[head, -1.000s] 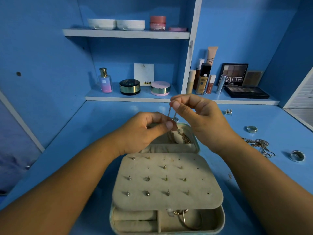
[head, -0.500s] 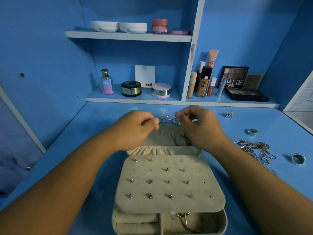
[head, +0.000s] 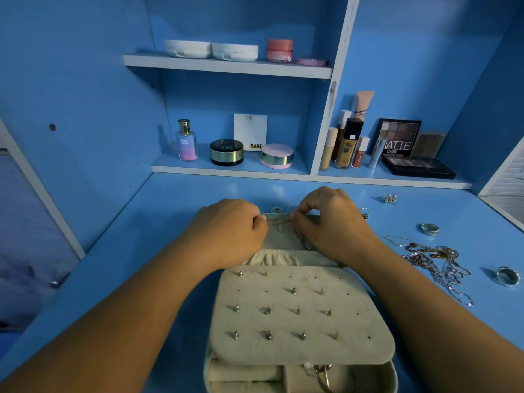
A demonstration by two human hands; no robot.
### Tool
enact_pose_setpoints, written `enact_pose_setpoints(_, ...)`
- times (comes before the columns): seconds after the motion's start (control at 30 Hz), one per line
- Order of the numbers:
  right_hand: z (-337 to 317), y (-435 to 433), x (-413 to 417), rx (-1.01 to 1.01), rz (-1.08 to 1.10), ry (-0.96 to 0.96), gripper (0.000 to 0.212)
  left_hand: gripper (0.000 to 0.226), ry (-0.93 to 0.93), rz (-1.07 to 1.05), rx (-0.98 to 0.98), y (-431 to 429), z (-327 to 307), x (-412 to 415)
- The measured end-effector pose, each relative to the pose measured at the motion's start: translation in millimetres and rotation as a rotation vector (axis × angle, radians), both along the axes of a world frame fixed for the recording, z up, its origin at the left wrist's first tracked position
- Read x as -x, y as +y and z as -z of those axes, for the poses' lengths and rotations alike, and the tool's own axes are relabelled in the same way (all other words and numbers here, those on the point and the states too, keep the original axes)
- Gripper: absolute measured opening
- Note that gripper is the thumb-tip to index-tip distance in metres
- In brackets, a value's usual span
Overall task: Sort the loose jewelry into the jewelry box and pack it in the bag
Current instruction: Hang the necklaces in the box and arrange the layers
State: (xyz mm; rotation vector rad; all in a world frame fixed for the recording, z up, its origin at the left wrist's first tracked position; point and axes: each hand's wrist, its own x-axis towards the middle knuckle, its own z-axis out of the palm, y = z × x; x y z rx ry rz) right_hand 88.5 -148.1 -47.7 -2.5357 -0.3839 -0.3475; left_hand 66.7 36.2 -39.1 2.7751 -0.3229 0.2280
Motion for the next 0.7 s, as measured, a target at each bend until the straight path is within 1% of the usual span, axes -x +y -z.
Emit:
enact_pose_setpoints(0.17,0.7,1.3,-0.8,0.045,-0.008,-0.021,0.015,0.043,-0.01,-0.005,0.026,0.5,1.0,-1.7)
enact_pose_setpoints(0.27,0.8,1.8,-1.6,0.009,-0.011,-0.004,0.011,0.043,-0.017,-0.013,0.028,-0.1,0.3,-1.7)
enact_pose_setpoints(0.37,1.0,2.1,-2.8,-0.059,0.003,0.026,0.012,0.043,-0.03,-0.019,0.016,-0.3,0.2,-1.3)
enact_pose_setpoints(0.53,0.9,3.2,-5.2,-0.082,0.028,0.04,0.012,0.042,-0.069,-0.054,-0.052,-2.9,0.4,-0.9)
enact_pose_setpoints(0.7,-0.9,4.4,-6.7,-0.001,0.032,0.014,0.018,0.04,-0.103,-0.099,-0.135,-5.2,0.5,-0.8)
